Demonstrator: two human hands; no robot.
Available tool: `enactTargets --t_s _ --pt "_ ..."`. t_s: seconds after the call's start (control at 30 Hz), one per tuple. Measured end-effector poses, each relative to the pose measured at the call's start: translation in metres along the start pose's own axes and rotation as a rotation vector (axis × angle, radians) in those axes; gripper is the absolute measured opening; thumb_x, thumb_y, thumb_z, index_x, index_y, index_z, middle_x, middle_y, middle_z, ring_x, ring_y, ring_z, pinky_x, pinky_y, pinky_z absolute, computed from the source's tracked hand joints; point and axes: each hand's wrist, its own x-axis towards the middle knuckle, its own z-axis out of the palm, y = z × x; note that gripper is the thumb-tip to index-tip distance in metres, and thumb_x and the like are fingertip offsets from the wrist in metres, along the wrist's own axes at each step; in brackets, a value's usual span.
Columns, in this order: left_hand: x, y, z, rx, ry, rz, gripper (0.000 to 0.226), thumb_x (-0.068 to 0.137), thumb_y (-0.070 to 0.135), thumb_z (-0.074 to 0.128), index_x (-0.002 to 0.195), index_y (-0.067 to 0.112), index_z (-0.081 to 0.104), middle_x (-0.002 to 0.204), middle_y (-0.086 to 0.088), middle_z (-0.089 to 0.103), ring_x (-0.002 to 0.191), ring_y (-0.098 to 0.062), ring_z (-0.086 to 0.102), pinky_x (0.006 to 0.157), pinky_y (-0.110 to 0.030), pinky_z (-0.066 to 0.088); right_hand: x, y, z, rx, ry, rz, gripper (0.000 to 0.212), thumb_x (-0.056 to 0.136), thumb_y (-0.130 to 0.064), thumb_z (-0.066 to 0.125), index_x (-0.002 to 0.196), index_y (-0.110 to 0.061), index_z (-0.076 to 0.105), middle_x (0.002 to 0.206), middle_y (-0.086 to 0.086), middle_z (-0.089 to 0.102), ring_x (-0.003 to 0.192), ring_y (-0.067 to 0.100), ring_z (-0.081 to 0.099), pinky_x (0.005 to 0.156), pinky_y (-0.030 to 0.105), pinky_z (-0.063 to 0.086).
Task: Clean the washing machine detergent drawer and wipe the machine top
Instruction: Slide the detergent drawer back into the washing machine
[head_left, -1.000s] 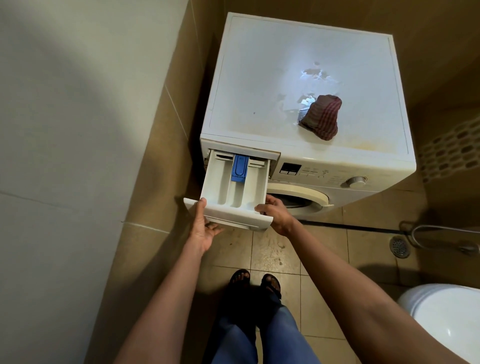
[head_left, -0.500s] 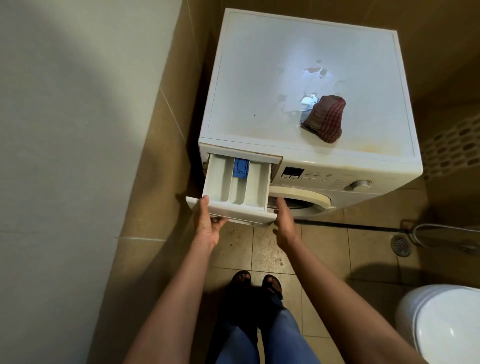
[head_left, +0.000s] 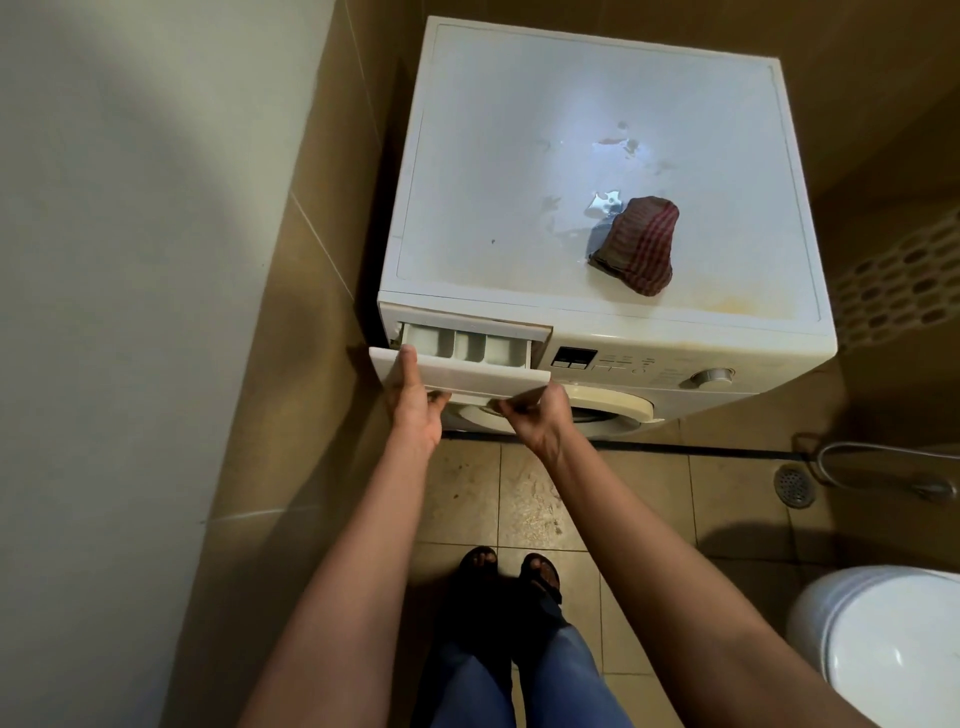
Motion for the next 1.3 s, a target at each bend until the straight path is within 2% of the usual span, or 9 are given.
enactTargets --t_s 0.07,0.23,0.47,0.57,0.77,0.93,1.03,1.13,1.3 --pt "0.001 0.005 0.011 -0.01 0.022 0.003 0.068 0.088 0.043 0.063 0.141 0.012 0.032 0.136 -0.014 0.048 0.128 -0.033 0.047 0.105 -0.052 0.042 0.004 -0.006 0.007 0.055 -0.003 -0.011 0.018 0.098 -0.013 0.039 0.105 -0.003 0.053 0.103 0.021 0.055 0.102 0.037 0.054 0.091 0.046 0.05" --pt "0.001 0.018 0.041 -0.134 0.085 -0.091 0.076 0.091 0.048 0.055 0.147 0.008 0.022 0.145 -0.018 0.038 0.136 -0.038 0.038 0.11 -0.055 0.033 0.022 -0.006 0.01 0.203 -0.032 -0.036 0.026 0.098 -0.016 0.04 0.119 -0.002 0.049 0.123 0.025 0.051 0.122 0.042 0.047 0.105 0.058 0.038" --pt "0.012 0.02 0.049 -0.195 -0.002 -0.114 0.061 0.095 0.037 0.053 0.143 0.004 0.033 0.145 -0.019 0.041 0.134 -0.033 0.041 0.112 -0.047 0.033 0.034 -0.014 0.022 0.219 0.01 -0.054 0.028 0.097 0.001 0.029 0.112 0.009 0.051 0.135 0.029 0.045 0.128 0.041 0.044 0.106 0.045 0.039" --pt "0.015 0.021 0.054 -0.196 0.015 -0.103 0.061 0.096 0.036 0.052 0.144 0.003 0.033 0.144 -0.018 0.04 0.133 -0.031 0.041 0.113 -0.045 0.033 0.035 -0.015 0.024 0.197 0.045 -0.04 0.032 0.098 0.001 0.027 0.119 0.01 0.05 0.127 0.027 0.05 0.125 0.038 0.047 0.107 0.044 0.039" --pt "0.011 0.021 0.063 -0.178 0.045 -0.084 0.056 0.098 0.038 0.049 0.139 0.002 0.037 0.133 -0.014 0.047 0.132 -0.03 0.043 0.112 -0.04 0.035 0.042 -0.008 0.034 0.25 0.104 -0.055 0.028 0.096 0.007 0.029 0.077 0.0 0.048 0.08 0.014 0.047 0.075 0.023 0.048 0.108 0.034 0.037" --pt "0.016 0.023 0.052 -0.08 -0.024 -0.099 0.056 0.098 0.037 0.05 0.142 0.007 0.036 0.132 -0.017 0.045 0.121 -0.03 0.046 0.109 -0.044 0.038 0.038 -0.006 0.029 0.183 0.046 -0.054 0.027 0.095 0.009 0.031 0.079 0.001 0.051 0.081 0.014 0.049 0.085 0.024 0.05 0.109 0.034 0.037" --pt "0.016 0.022 0.043 -0.091 -0.096 -0.136 0.06 0.096 0.043 0.051 0.144 0.01 0.034 0.137 -0.02 0.044 0.13 -0.034 0.042 0.11 -0.05 0.036 0.026 -0.009 0.022 0.058 0.003 -0.044 0.022 0.093 0.003 0.036 0.078 -0.002 0.052 0.078 0.012 0.049 0.076 0.019 0.05 0.089 0.029 0.046" --pt "0.012 0.019 0.042 -0.066 -0.118 -0.142 0.08 0.087 0.06 0.054 0.148 0.014 0.031 0.143 -0.016 0.04 0.135 -0.034 0.038 0.112 -0.052 0.031 0.018 -0.009 0.021 0.033 -0.061 0.005 0.01 0.091 -0.008 0.052 0.094 0.001 0.055 0.092 0.015 0.054 0.088 0.023 0.055 0.087 0.031 0.049" --pt "0.016 0.02 0.05 0.014 -0.091 -0.147 0.092 0.073 0.057 0.072 0.143 0.012 0.033 0.134 -0.017 0.049 0.126 -0.035 0.046 0.107 -0.051 0.039 0.012 -0.008 0.03 0.0 -0.146 -0.004 0.06 0.081 -0.032 0.071 0.125 -0.004 0.042 0.124 0.021 0.05 0.119 0.031 0.051 0.107 0.043 0.041"
